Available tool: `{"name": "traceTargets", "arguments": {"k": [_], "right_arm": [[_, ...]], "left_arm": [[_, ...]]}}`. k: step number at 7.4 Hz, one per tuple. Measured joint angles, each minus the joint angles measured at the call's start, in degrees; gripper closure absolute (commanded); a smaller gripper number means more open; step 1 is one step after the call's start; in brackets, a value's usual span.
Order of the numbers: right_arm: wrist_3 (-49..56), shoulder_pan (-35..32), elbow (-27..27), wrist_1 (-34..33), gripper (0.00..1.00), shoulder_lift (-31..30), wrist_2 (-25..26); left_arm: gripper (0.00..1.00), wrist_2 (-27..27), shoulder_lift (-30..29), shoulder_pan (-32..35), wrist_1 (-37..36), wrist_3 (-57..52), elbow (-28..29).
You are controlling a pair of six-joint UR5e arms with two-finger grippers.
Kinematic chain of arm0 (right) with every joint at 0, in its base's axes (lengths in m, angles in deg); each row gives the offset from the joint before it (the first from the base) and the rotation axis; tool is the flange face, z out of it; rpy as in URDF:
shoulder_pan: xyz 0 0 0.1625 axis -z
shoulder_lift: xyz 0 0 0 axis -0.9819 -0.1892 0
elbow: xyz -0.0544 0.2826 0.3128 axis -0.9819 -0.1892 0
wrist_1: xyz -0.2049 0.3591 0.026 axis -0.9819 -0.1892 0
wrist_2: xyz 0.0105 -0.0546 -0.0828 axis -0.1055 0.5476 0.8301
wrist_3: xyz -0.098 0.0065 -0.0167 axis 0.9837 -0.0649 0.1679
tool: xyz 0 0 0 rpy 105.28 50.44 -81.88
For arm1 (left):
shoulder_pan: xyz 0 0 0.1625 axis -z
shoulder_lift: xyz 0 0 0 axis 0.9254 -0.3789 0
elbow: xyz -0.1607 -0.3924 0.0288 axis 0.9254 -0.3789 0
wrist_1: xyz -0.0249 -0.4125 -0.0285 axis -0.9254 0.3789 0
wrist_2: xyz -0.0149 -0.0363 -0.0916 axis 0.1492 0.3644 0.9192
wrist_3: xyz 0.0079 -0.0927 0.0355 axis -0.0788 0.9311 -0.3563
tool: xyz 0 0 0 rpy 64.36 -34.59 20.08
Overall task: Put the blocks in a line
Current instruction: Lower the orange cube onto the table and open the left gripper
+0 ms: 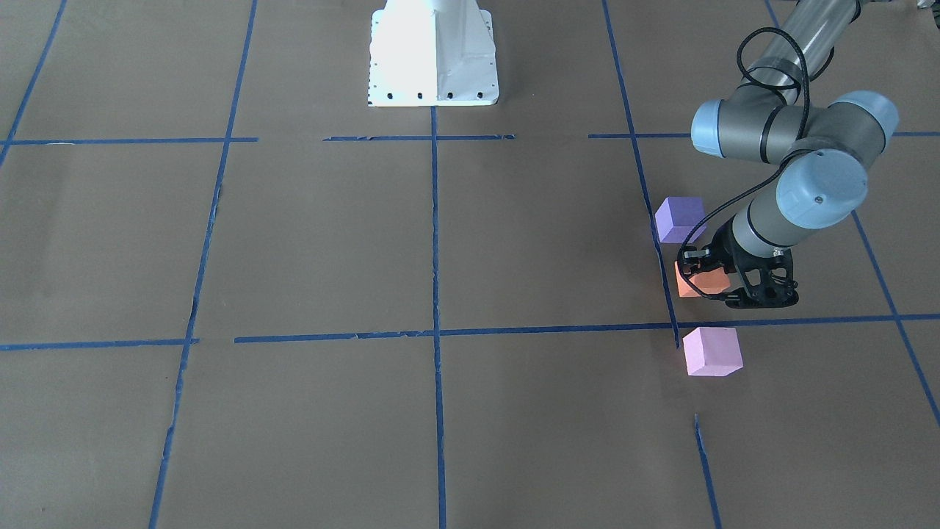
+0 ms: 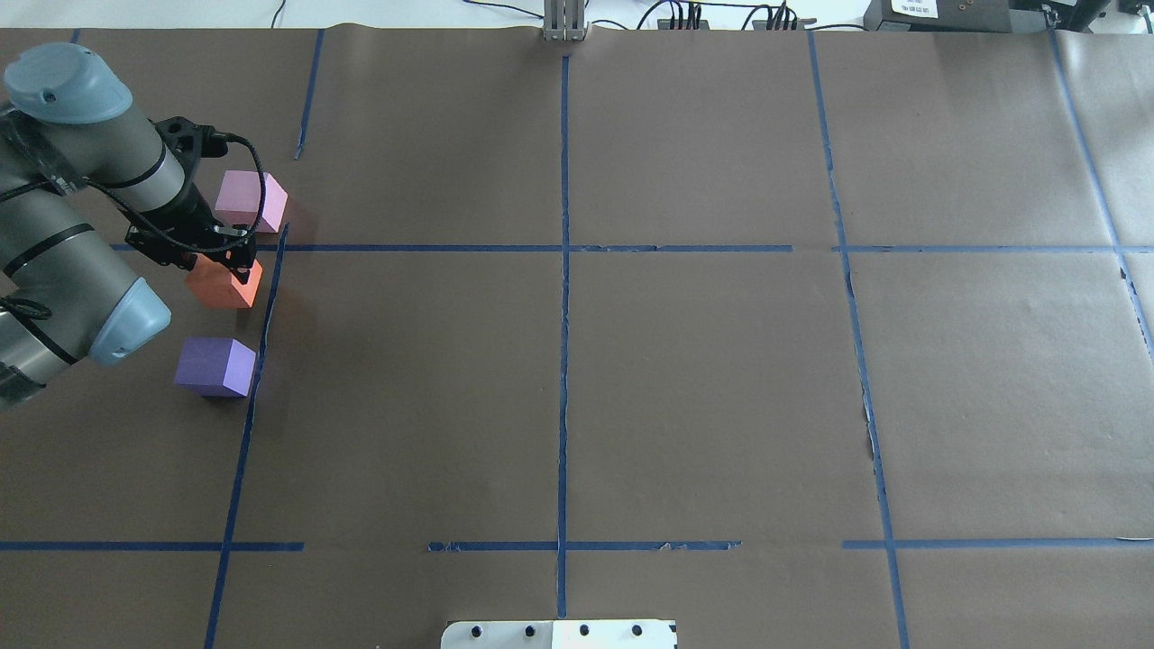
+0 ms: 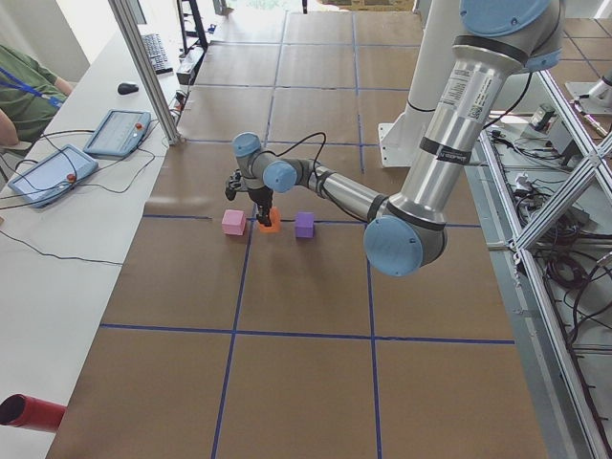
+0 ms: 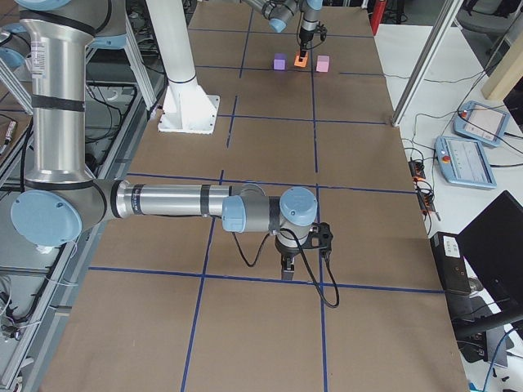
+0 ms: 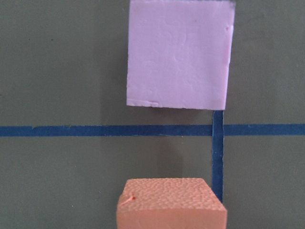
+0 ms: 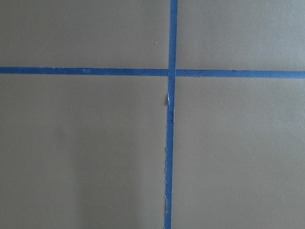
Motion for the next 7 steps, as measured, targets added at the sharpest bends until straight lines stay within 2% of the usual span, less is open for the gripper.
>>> {"name": "traceTargets", "arguments": {"k": [1, 2, 7], "right_arm": [[0.0, 0.01, 0.0, 0.0, 0.0, 0.0, 0.0], [0.0, 0.03, 0.0, 0.0, 0.0, 0.0, 0.0], [0.0, 0.03, 0.0, -0.03, 0.0, 0.0, 0.0]], "left_arm": [[0.19, 0.21, 0.0, -0.06, 0.0, -0.04, 0.13], [0.0, 0.27, 0.03, -0.11, 0.04, -0.08, 0.24], [0.0, 0.24, -0.05, -0.22, 0.08, -0.16, 0.25]]}}
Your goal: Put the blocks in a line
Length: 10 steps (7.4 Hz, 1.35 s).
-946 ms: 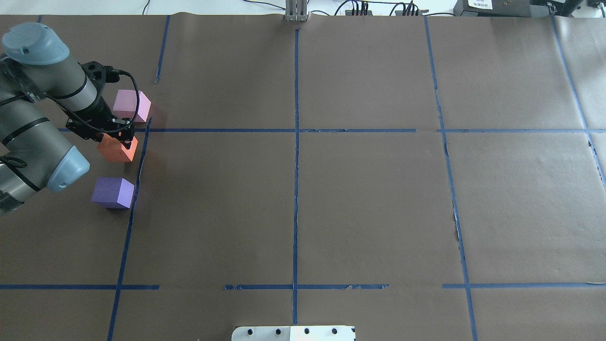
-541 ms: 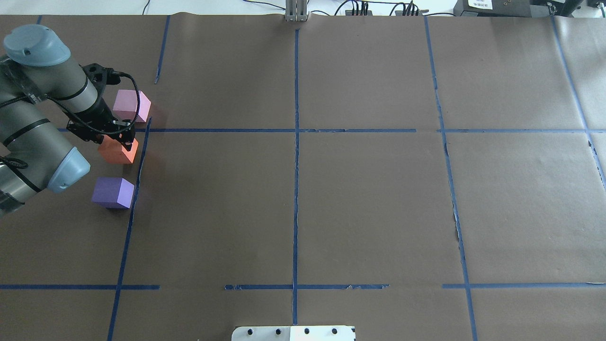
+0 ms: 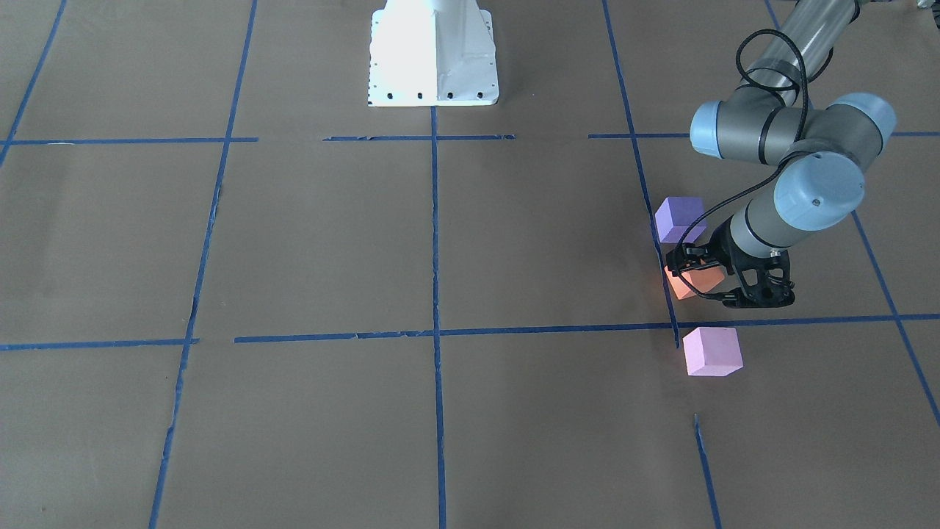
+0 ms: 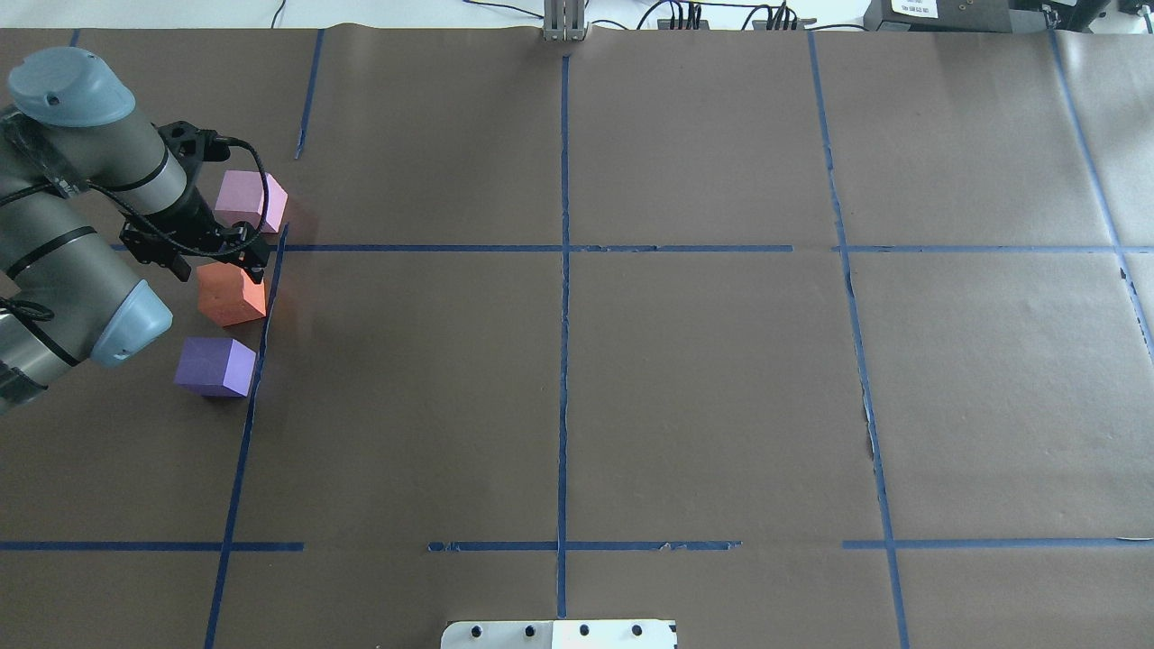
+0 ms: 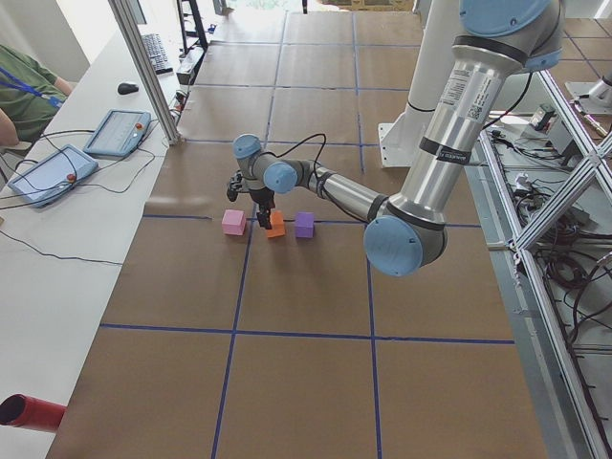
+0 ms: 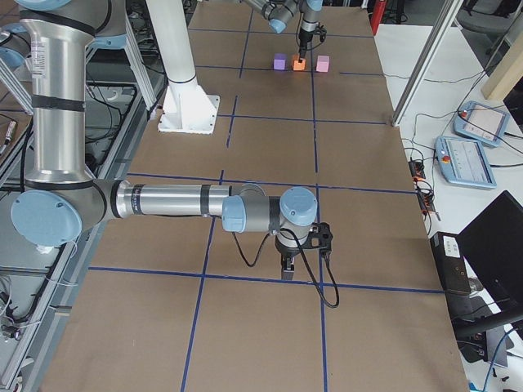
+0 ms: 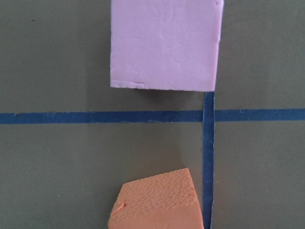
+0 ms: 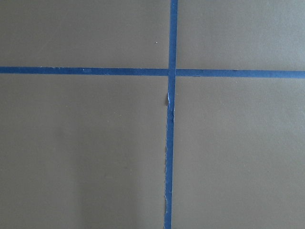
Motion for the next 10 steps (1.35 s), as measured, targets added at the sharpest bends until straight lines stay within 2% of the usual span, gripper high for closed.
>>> {"name": "traceTargets", "arguments": {"k": [2, 4, 6, 8, 10], "right_arm": [[0.0, -0.03, 0.0, 0.02, 0.0, 0.0, 0.0], [0.0, -0.05, 0.0, 0.02, 0.0, 0.0, 0.0], [0.0, -0.05, 0.0, 0.0, 0.0, 0.0, 0.0], [0.0, -0.05, -0.01, 0.0, 0.0, -0.02, 0.0], [0.0, -0.05, -0.02, 0.02, 0.0, -0.02, 0.0]], "left_arm": [[0.0, -0.17, -0.57, 0.79, -0.31, -0.42, -1.46], [0.0, -0.37, -0.38, 4.77, -1.31, -2.79, -7.24], [0.0, -0.61, 0.67, 11.13, -2.58, -9.9, -12.19], [0.0, -0.49, 2.71, 19.82, -4.69, -22.77, -12.27], [0.0, -0.1, 6.12, 28.57, -5.44, -39.29, -6.95]]}}
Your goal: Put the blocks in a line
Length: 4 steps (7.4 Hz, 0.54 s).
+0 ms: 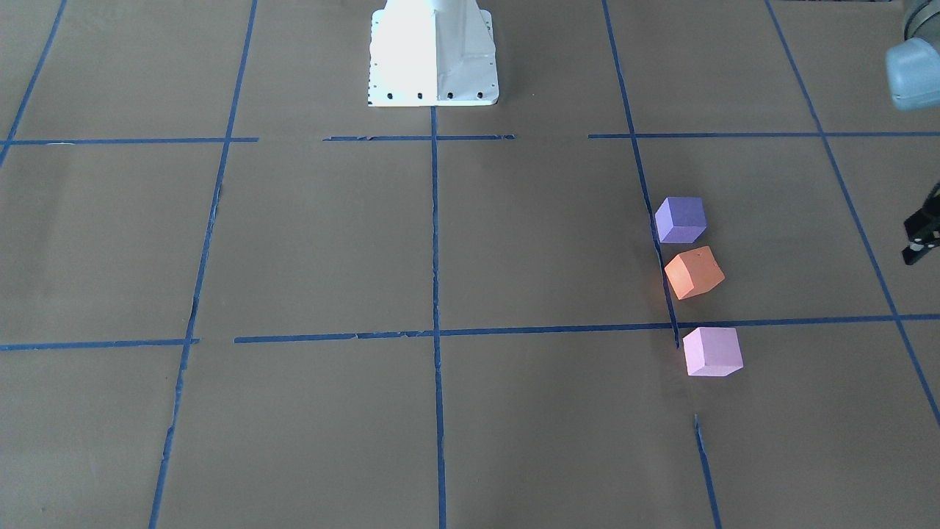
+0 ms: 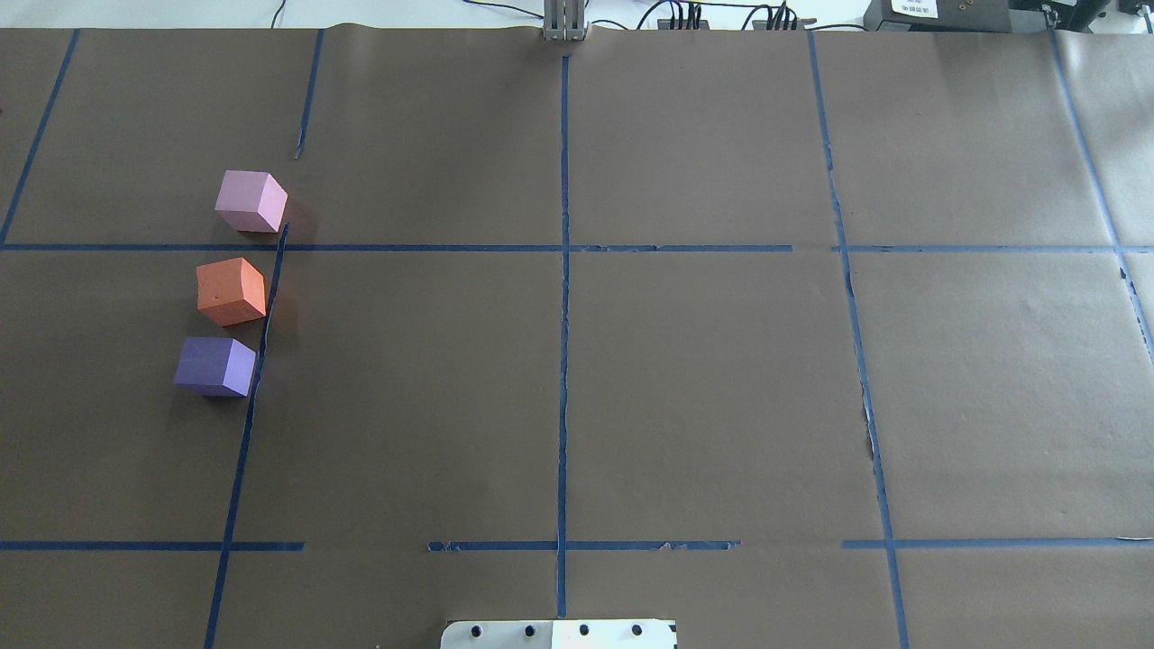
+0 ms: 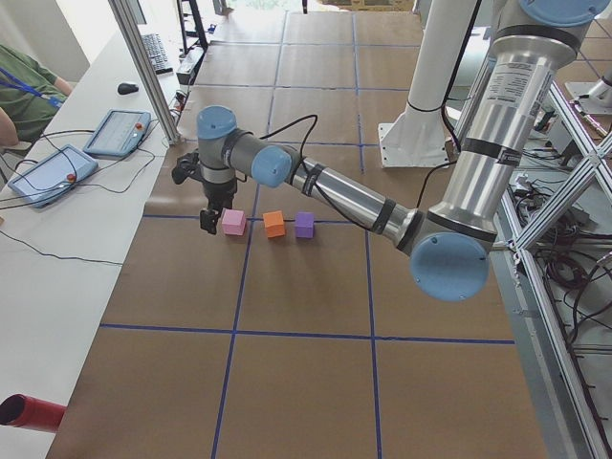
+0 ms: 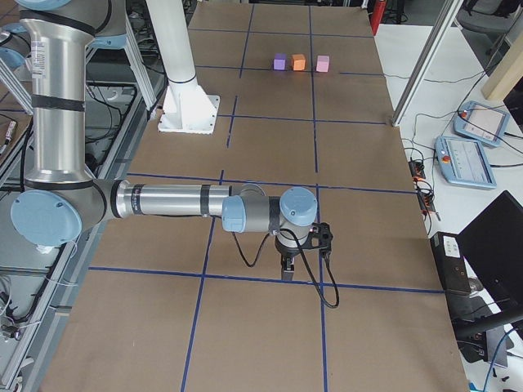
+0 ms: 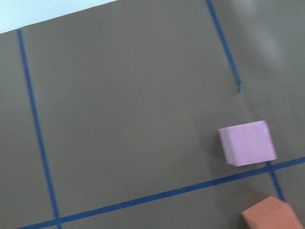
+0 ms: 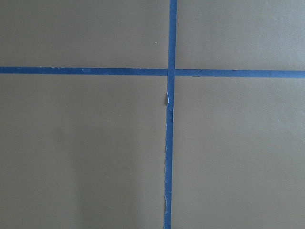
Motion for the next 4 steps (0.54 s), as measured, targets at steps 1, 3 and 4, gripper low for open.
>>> {"name": "traceTargets", "arguments": {"k": [1, 3, 4], "right_arm": [[0.0, 0.0, 0.01, 0.0, 0.0, 0.01, 0.0], [0.0, 0.05, 0.03, 0.0, 0.0, 0.02, 0.0], [0.0, 0.05, 0.03, 0.0, 0.0, 0.02, 0.0]], "left_arm": [[0.0, 0.1, 0.61, 4.27, -0.02, -6.67, 4.46], [0.0, 0.48, 3.4, 8.65, -0.06, -13.49, 10.05], [0.0, 1.24, 6.02, 9.39, 0.13, -14.17, 10.73]]}}
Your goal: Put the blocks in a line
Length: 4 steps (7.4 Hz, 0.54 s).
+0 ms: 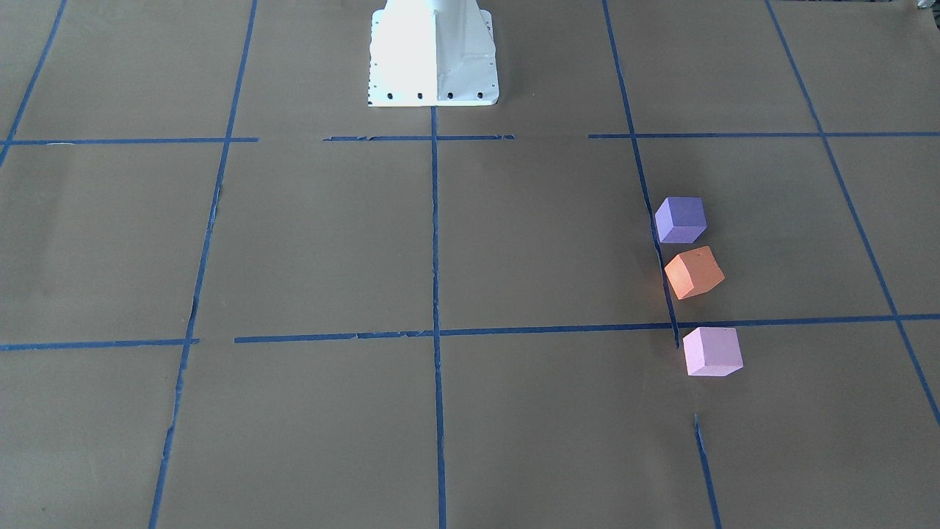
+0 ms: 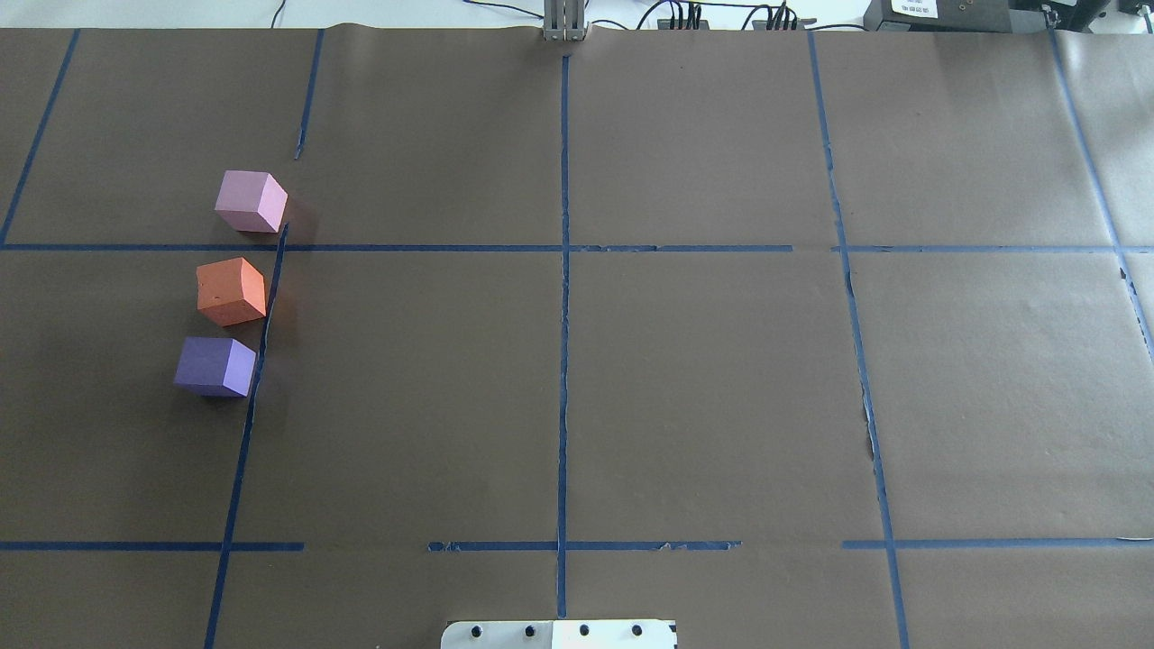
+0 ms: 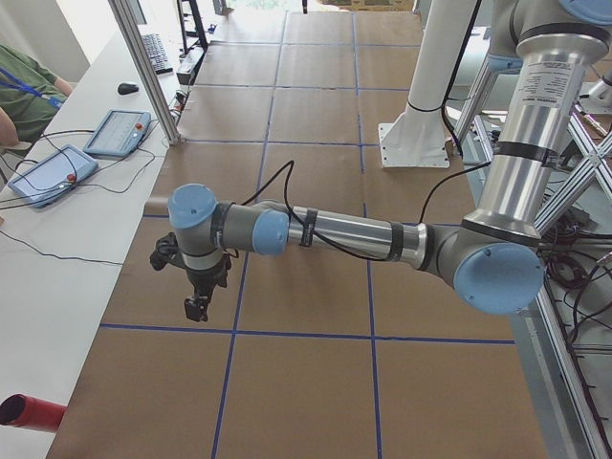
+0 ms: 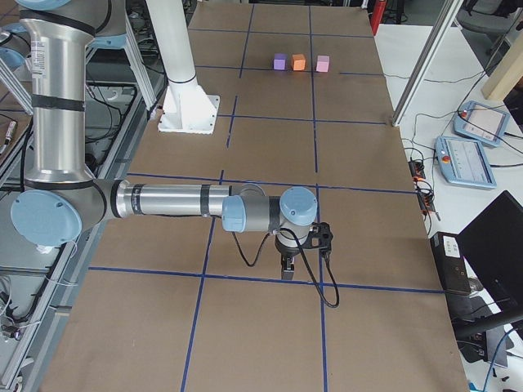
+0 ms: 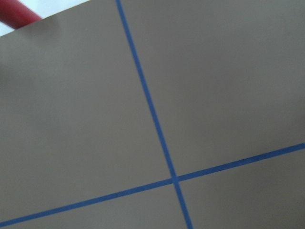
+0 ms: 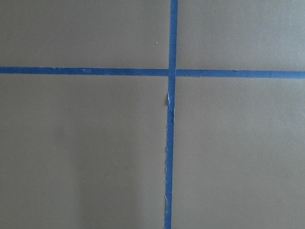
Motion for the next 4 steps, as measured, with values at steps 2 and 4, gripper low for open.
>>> {"name": "traceTargets", "arguments": {"k": [2, 4], "right_arm": [[0.0, 0.01, -0.02, 0.0, 0.0, 0.0, 0.0], [0.0, 0.0, -0.02, 0.0, 0.0, 0.0, 0.0]], "left_arm": [[0.0, 0.9, 3.88, 0.42, 0.06, 0.06, -0.08], [0.0, 0.98, 4.83, 0.47, -0.59, 0.23, -1.01]]}}
